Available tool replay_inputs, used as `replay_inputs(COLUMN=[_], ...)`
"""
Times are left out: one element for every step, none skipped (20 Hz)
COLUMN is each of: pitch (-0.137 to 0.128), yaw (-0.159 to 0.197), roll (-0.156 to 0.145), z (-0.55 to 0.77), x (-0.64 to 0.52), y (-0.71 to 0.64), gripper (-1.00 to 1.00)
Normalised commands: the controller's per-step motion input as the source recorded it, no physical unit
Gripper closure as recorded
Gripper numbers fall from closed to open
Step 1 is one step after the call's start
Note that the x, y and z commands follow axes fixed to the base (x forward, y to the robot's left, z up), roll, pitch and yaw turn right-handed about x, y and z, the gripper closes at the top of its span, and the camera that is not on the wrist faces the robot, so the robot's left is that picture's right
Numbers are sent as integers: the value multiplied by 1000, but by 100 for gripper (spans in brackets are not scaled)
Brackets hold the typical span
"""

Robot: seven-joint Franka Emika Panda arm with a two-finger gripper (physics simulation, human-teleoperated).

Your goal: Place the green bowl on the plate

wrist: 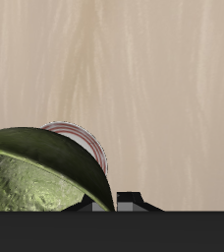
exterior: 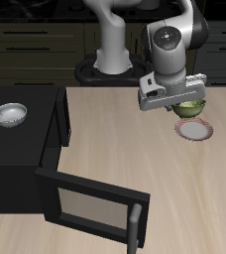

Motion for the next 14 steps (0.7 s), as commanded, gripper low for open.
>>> replay_inputs(pitch=[54, -44, 33, 6, 43, 23, 0, 33, 65, 2, 33, -6, -12, -69], yaw=[29, 40, -37, 11, -24, -25, 0, 8, -10, 17, 7, 40, 4, 78], roll=[114, 103, 102, 45, 5, 68, 0, 20, 50, 63, 78, -69, 63, -22], z=[-73, 4, -19, -53, -80, -95, 0, -150, -120, -91, -181, -19, -4, 93], x=[-338, -259, -241, -155, -108, -322, 0, -139, -139, -181, -172, -98, -119, -81], y=[685, 546, 477, 400, 244, 449, 0, 262, 314, 241, 438, 63, 253, 175], gripper=[100, 100, 100, 100, 100, 100, 100, 100, 100, 100, 100, 100, 100, 100])
